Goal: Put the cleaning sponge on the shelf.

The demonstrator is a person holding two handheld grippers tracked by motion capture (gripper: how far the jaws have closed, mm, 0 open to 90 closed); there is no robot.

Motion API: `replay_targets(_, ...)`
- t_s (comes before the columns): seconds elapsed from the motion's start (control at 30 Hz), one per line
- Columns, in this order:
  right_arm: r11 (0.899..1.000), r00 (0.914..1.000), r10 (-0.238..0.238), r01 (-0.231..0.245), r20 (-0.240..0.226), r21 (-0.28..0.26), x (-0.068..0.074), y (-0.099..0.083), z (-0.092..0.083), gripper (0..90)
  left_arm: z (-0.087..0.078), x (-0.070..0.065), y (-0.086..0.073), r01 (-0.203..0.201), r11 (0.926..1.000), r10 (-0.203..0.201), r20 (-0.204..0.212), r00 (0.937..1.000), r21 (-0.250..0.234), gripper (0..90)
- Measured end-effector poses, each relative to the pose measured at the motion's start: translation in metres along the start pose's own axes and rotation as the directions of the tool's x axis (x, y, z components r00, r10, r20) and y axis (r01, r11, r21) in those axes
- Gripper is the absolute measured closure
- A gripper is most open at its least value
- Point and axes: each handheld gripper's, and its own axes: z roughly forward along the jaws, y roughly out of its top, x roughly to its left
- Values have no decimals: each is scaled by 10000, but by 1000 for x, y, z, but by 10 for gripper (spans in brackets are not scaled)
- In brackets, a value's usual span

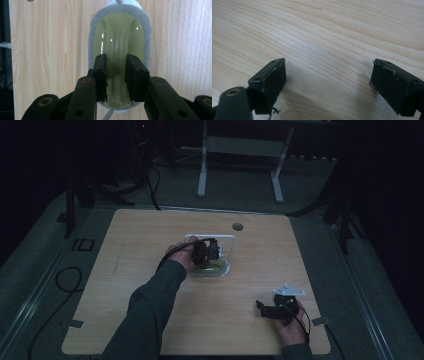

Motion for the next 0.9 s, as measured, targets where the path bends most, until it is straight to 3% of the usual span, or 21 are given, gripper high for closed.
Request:
replay_targets(0.7,10000,10000,-6,6,1,5,0,0,0,126,2,1,0,-40,9998,36,-216,9998,-174,712)
replay_targets(0.9,10000,10000,0,0,0,2,0,0,0,126,-1,0,0,119,9997,-130,-460,9989,-231,643)
